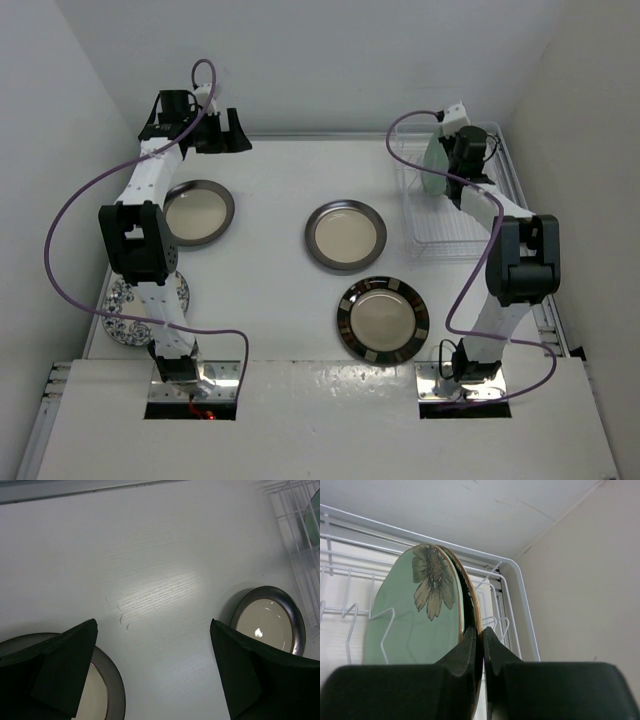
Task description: Load the plates into the dish rack
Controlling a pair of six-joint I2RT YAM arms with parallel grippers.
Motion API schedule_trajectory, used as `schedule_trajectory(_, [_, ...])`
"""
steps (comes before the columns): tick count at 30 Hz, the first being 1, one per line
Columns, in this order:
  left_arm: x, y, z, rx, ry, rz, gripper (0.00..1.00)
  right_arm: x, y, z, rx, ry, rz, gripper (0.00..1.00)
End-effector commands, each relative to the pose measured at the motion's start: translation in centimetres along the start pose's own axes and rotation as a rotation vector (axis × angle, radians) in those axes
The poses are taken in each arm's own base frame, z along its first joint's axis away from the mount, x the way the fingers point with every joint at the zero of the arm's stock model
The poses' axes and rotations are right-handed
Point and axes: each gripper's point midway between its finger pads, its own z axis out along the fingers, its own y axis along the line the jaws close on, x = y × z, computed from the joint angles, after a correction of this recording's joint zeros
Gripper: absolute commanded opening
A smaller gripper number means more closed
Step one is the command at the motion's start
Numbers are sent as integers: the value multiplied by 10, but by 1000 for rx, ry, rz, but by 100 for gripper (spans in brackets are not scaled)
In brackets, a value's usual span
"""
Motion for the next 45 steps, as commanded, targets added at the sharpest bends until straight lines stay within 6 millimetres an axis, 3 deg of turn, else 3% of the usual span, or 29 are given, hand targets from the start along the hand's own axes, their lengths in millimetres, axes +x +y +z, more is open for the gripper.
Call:
schedule_trajectory(1, [-23, -19, -20, 17, -63, 51, 100, -41, -27, -3, 94, -134, 23, 7])
schedule_trajectory(4, [-23, -19, -20, 17, -63, 51, 100, -43, -32, 1, 120, -123, 42, 9])
schedule_trajectory(8, [-23, -19, -20, 17, -63, 51, 100, -43, -48, 1, 171, -101, 85, 25])
schedule_trajectory(16, [-23, -22, -20, 35, -61, 52, 100, -80, -103, -19, 304, -160, 154, 34])
schedule_trajectory(19, [-19, -21, -20, 34, -47, 59, 100, -101, -129, -37, 370, -192, 191, 47])
schedule_trajectory(20, [-20, -18, -22, 18, -45, 103, 100, -105, -133, -42, 375, -198, 203, 61])
schedule_trajectory(21, [-19, -16, -22, -13, -29, 148, 100, -99, -126, -45, 328, -145, 204, 67])
schedule_trajectory(22, [-2, -23, -23, -37, 54, 197, 100, -124, -138, -54, 317, -181, 255, 74])
schedule_trajectory(23, [8, -18, -21, -73, 119, 362, 100, -122, -103, -50, 114, -141, 246, 87])
schedule_trajectory(24, [8, -4, -27, -194, 180, 457, 100, -127, -92, -53, 23, -129, 247, 96])
schedule_trajectory(25, [23, 2, -28, -244, 262, 518, 100, -123, -81, -60, -82, -63, 243, 100])
schedule_trajectory(26, [34, 12, -30, -306, 327, 545, 100, -128, -56, -72, -243, -45, 233, 100])
schedule_trajectory(28, [51, 44, -42, -448, 384, 454, 100, -143, -15, -98, -454, -71, 229, 100])
schedule_trajectory(29, [55, 74, -57, -490, 356, 279, 100, -143, 12, -107, -521, -73, 225, 100])
schedule_trajectory(30, [60, 86, -66, -473, 336, 173, 100, -126, 31, -112, -554, -41, 224, 100])
schedule_trajectory(31, [69, 86, -65, -367, 316, 69, 100, -151, 32, -125, -554, -133, 235, 100])
schedule_trajectory(32, [73, 116, -85, -410, 289, -21, 99, -153, 50, -132, -591, -144, 228, 100])
schedule_trajectory(33, [70, 128, -96, -459, 251, -70, 99, -133, 70, -137, -632, -109, 220, 100])
schedule_trajectory(34, [82, 148, -105, -534, 268, -109, 99, -143, 85, -146, -662, -143, 214, 100])
schedule_trajectory(35, [82, 157, -115, -558, 248, -140, 99, -139, 96, -149, -680, -130, 226, 100])
schedule_trajectory(36, [84, 179, -129, -605, 210, -213, 99, -140, 102, -150, -692, -130, 229, 100])
schedule_trajectory(39, [111, 205, -129, -590, 237, -308, 97, -143, 130, -160, -757, -122, 231, 100])
schedule_trajectory(41, [134, 216, -116, -576, 288, -346, 96, -146, 146, -167, -788, -120, 210, 100])
schedule_trajectory(45, [167, 240, -117, -607, 336, -422, 96, -158, 162, -180, -811, -149, 127, 100])
